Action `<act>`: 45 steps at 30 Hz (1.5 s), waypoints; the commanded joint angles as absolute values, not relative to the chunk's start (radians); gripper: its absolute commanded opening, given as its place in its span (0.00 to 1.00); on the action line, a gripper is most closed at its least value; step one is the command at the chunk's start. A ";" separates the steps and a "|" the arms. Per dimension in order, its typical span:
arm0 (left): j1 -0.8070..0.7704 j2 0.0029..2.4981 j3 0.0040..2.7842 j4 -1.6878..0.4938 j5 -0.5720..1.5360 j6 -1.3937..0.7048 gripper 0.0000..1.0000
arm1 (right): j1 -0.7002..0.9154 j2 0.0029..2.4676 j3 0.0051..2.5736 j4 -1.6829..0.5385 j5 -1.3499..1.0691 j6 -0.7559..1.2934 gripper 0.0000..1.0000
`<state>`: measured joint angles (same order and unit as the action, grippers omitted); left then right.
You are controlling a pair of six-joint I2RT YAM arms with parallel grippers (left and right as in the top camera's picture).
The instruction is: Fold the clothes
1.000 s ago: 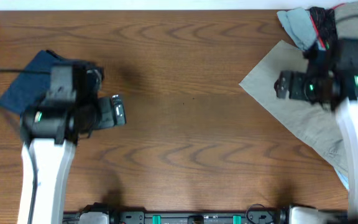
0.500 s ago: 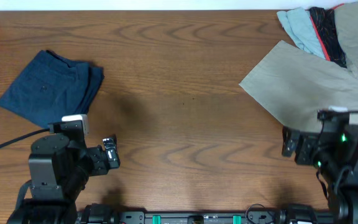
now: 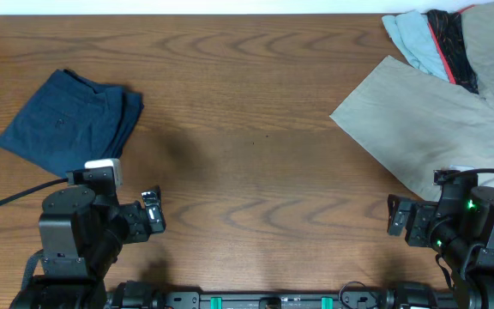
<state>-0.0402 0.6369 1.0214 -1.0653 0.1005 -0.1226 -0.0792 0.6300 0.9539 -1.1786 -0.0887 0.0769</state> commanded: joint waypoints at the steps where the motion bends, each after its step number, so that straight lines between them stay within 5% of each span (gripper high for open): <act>1: -0.041 0.634 1.016 -1.061 0.089 -0.117 0.98 | -0.072 0.627 0.947 -1.179 -0.078 0.089 0.99; 16: -0.041 0.634 1.016 -1.061 0.089 -0.117 0.98 | -0.012 0.480 0.901 -1.103 -0.022 0.082 0.99; 28: -0.041 0.634 1.016 -1.061 0.089 -0.117 0.98 | 0.054 0.002 0.436 -0.636 -0.027 0.081 0.99; 39: -0.041 0.634 1.016 -1.061 0.089 -0.117 0.98 | 0.059 0.005 0.029 0.072 0.063 0.070 0.99; 45: -0.041 0.634 1.016 -1.061 0.089 -0.117 0.98 | 0.060 0.005 0.006 -0.083 0.032 0.065 0.99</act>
<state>-0.0402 0.6376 1.0191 -1.0645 0.1005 -0.1226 0.0521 0.0116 0.0067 -0.0433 0.0429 0.0738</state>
